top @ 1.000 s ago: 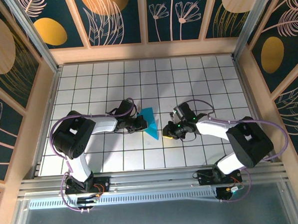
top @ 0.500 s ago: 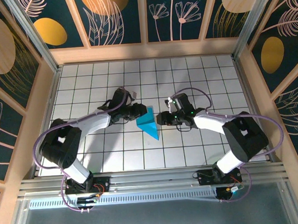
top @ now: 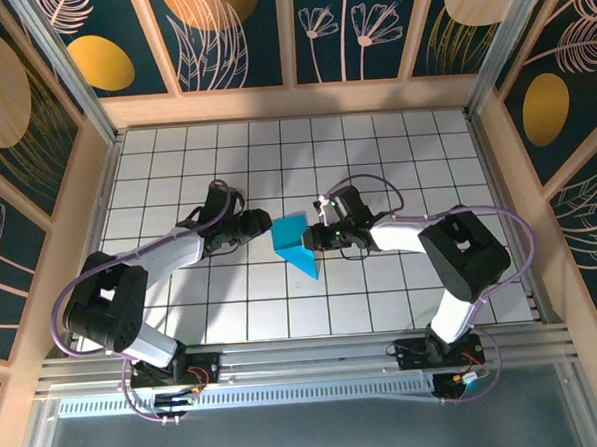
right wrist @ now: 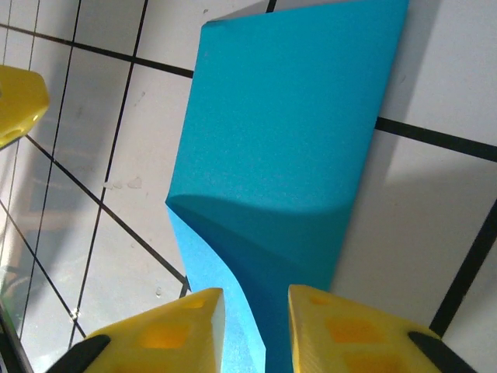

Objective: Fold a paper plane with a square sheet of paper (fold left side to right side)
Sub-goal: Third fold the triangle at the center of the table, then fourth fold the wing at the center of the table.

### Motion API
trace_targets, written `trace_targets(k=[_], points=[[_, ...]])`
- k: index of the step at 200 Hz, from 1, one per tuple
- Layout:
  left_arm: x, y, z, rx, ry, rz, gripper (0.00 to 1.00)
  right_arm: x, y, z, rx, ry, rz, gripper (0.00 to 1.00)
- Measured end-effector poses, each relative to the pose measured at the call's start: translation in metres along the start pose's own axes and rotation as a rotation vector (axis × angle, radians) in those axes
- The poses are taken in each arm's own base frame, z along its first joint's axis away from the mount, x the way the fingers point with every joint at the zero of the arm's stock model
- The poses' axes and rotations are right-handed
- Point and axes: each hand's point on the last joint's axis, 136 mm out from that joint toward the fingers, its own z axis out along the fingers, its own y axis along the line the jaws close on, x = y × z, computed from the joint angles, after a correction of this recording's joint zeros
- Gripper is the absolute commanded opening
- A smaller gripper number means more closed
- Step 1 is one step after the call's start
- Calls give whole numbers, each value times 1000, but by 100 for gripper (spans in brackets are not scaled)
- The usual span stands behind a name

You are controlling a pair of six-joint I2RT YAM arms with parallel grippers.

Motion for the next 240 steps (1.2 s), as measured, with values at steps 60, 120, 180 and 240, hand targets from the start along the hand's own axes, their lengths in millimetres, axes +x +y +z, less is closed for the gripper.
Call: trace_targets(k=[60,120,180,240], points=[[-4,-3,-3,11,-17,-21,51,-2,2,0,0,4,-18,22],[-8,-1,-4,10,-28,-38,53,3,2,3,4,22,-15,18],[-10,-2,-7,13,-37,-37,60,7,3,5,5,36,-16,0],[-16,-2,-6,59,-14,-65,62,-13,27,-18,-31,-46,-63,0]])
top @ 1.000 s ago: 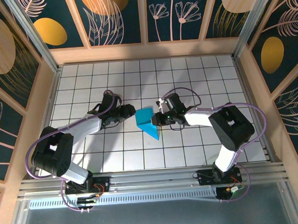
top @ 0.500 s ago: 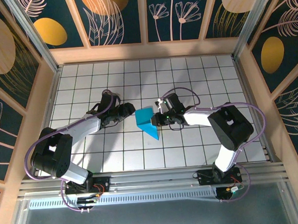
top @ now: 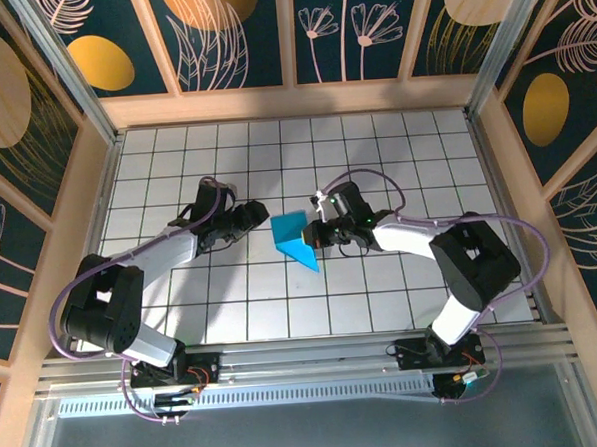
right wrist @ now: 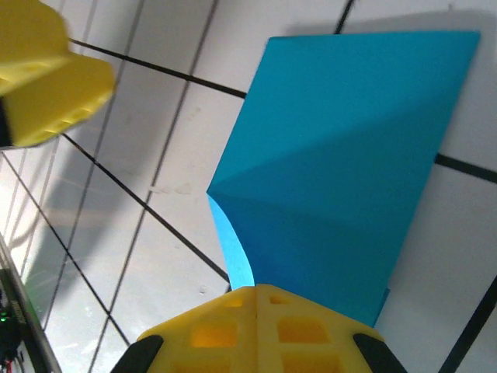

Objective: Fold a paper plane with a square sheet of paper (fold left side to right side)
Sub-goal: Fourth fold the wing at the center of the table.

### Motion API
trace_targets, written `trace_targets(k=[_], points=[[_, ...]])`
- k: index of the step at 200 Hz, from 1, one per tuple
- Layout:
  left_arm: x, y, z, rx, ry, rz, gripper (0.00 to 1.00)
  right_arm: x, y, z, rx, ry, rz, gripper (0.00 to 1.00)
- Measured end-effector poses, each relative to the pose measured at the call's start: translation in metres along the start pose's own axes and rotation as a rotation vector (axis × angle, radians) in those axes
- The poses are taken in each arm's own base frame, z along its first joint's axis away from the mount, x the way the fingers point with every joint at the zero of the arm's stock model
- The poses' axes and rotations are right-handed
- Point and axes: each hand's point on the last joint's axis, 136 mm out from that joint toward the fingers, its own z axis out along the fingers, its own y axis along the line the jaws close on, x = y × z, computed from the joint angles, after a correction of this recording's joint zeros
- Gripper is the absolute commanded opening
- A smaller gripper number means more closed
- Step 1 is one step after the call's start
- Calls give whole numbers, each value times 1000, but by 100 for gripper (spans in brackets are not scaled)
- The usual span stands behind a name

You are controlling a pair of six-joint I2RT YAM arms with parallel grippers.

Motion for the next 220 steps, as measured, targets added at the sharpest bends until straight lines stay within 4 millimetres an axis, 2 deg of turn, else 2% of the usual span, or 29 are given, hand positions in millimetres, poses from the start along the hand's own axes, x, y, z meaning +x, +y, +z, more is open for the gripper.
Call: trace_targets(k=[24,68,107,189,220], points=[[6,-3,11,42,46,-16,59,-3,4,-5,-8,-17,-6,0],[20,1,32,86,134,-58,54,6,-1,-11,-2,-17,11,0],[26,2,48,113,189,-86,51,-1,2,-17,-14,-52,18,0],[33,1,65,166,253,-124,41,-3,0,-19,-23,-73,36,0],[35,2,70,166,266,-133,32,-6,2,-19,-31,-82,32,0]])
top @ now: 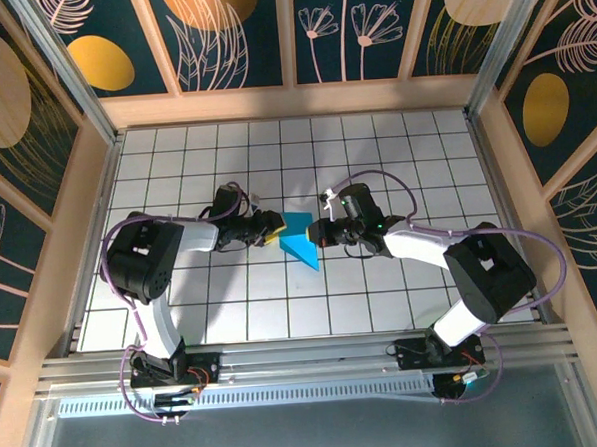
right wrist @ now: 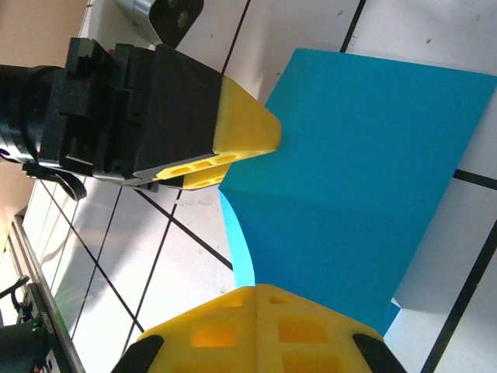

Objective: Fold a paper plane with a square sheet of paper (fold left side to right side)
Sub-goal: Fourth fold the wing at the center of the table.

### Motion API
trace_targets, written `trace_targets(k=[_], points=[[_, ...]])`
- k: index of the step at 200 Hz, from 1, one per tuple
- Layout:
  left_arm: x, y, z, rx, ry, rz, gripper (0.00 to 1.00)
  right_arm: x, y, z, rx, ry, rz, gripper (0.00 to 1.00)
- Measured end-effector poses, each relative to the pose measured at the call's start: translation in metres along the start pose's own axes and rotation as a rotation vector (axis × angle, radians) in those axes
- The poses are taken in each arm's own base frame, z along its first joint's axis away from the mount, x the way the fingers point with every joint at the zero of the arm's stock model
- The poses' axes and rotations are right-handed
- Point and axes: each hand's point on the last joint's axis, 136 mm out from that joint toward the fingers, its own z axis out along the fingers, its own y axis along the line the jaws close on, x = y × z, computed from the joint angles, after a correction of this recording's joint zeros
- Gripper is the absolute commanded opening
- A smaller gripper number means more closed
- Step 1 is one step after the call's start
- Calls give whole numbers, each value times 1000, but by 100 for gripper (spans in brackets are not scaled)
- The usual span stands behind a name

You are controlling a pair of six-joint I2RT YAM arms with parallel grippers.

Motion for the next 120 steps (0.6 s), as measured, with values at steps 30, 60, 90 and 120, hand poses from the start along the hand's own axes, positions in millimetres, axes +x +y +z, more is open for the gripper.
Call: trace_targets(k=[30,60,90,120], points=[[-2,-4,2,12,-1,-1,11,0,0,0,1,0,1,2],[-4,-4,2,14,-7,-1,1,1,-5,-1,20,4,8,24],[-5,-3,2,7,-19,-6,0,6,-23,-7,123,22,36,39],[-7,-9,0,7,-40,-5,0,-16,-26,-23,259,0,42,40]])
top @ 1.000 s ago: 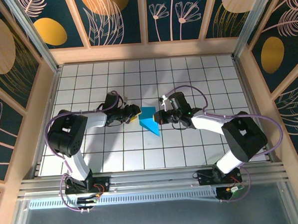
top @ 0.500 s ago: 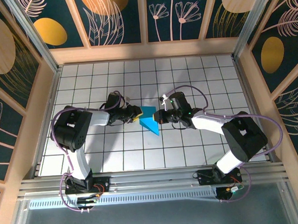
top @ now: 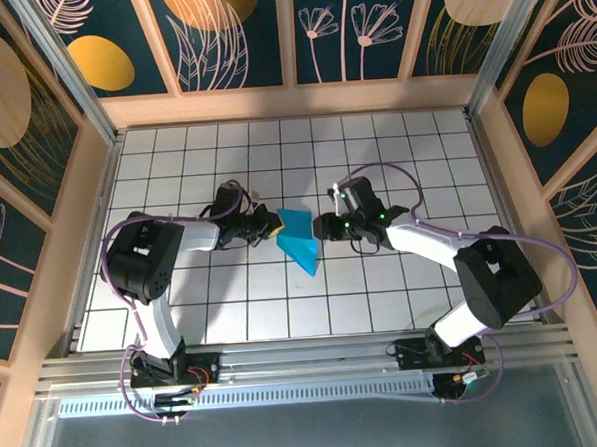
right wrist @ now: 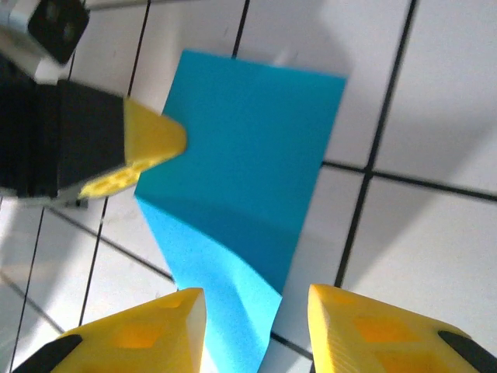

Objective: Fold a paper plane with a square sheet of paper (fold left side to right side)
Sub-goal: Fourth fold the wing at the center of the table.

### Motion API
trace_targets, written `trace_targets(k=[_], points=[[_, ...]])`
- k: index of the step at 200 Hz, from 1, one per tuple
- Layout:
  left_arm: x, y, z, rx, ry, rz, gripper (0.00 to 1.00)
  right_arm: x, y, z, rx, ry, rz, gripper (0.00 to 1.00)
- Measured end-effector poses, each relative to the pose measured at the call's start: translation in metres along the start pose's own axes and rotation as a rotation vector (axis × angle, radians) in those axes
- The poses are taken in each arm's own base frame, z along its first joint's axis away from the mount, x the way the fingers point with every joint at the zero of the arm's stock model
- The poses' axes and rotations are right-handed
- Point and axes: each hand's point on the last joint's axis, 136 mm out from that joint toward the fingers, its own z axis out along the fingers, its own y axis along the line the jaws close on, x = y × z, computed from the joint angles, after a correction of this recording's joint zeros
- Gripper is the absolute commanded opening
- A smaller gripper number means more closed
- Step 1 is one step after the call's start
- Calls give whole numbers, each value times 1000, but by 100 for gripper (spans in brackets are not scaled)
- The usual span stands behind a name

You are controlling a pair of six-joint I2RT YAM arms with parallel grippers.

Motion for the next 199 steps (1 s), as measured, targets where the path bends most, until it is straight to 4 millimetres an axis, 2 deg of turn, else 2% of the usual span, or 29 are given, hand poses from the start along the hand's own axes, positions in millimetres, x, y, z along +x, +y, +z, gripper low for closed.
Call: trace_targets(k=[20,40,61,87,114,132,172,199], points=[[-1,-9,-4,9,-22,0,0,-21,7,-13,83,-40,-16,41],[-2,-19,-8,17,-50,-4,0,-22,22,-20,161,-50,-48,41],[0,-25,-10,33,-75,-28,0,-1,43,-16,226,-10,-94,41],[7,-19,-11,43,-94,-98,0,36,55,4,327,67,-145,42],[10,-8,-12,27,-112,-156,0,69,56,22,419,124,-192,42],[8,-9,-14,30,-130,-167,0,81,51,30,467,141,-206,42],[4,-25,-22,72,-157,-156,0,85,38,36,539,131,-214,40],[4,-26,-22,74,-157,-156,0,82,36,35,553,115,-220,39]])
